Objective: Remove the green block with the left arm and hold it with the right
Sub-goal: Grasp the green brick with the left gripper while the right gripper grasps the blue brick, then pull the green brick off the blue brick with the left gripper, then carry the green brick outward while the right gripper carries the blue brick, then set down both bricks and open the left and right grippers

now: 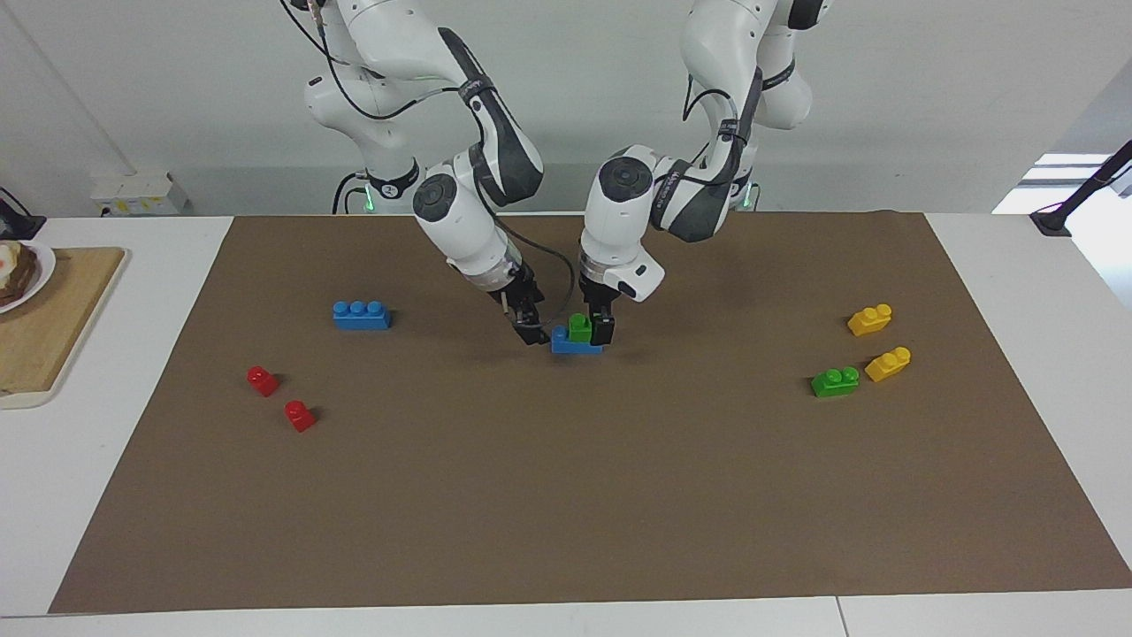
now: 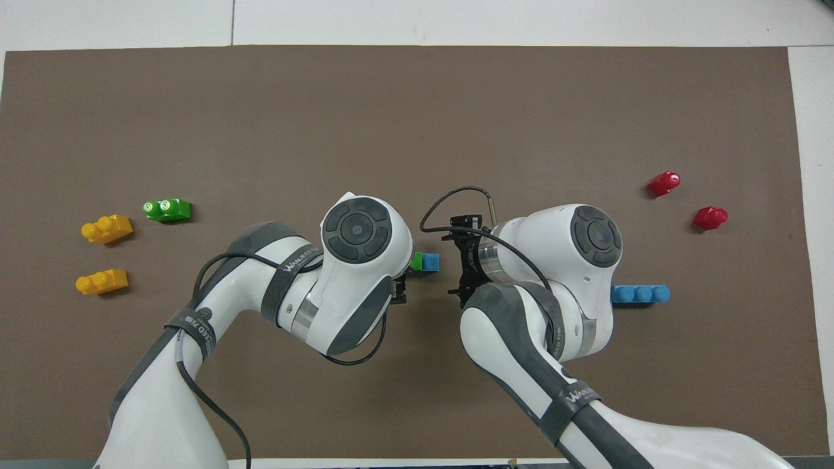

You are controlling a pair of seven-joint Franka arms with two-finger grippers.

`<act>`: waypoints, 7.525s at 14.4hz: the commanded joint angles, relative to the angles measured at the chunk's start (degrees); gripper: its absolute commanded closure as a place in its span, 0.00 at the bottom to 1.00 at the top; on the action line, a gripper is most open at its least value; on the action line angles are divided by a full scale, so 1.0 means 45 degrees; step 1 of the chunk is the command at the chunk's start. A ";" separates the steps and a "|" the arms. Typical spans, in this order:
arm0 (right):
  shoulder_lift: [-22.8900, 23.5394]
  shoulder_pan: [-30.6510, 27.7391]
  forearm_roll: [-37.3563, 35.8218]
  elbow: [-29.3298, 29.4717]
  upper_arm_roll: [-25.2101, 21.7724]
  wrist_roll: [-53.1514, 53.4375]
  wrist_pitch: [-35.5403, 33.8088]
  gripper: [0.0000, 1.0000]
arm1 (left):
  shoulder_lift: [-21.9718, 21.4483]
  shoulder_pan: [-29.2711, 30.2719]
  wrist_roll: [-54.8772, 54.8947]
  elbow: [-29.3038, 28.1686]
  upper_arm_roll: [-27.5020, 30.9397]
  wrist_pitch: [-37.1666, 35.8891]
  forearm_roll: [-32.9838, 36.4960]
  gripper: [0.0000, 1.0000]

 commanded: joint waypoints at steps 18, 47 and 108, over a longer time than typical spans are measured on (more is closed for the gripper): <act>0.1392 0.1040 0.1028 -0.0114 -0.0031 -0.0492 0.2276 0.02 | 0.0139 -0.0386 -0.0652 -0.1017 0.0141 0.1458 -0.0052 0.00; 0.1471 0.1040 0.1262 -0.0114 -0.0031 -0.0648 0.2432 1.00 | -0.0290 -0.0719 -0.0534 -0.1017 0.0141 0.0560 0.0124 0.38; 0.0183 -0.8256 -0.0514 0.1153 -0.0167 -0.7253 -0.4730 0.11 | -0.3161 0.9340 2.8645 -0.5802 0.0180 0.1224 0.1627 0.78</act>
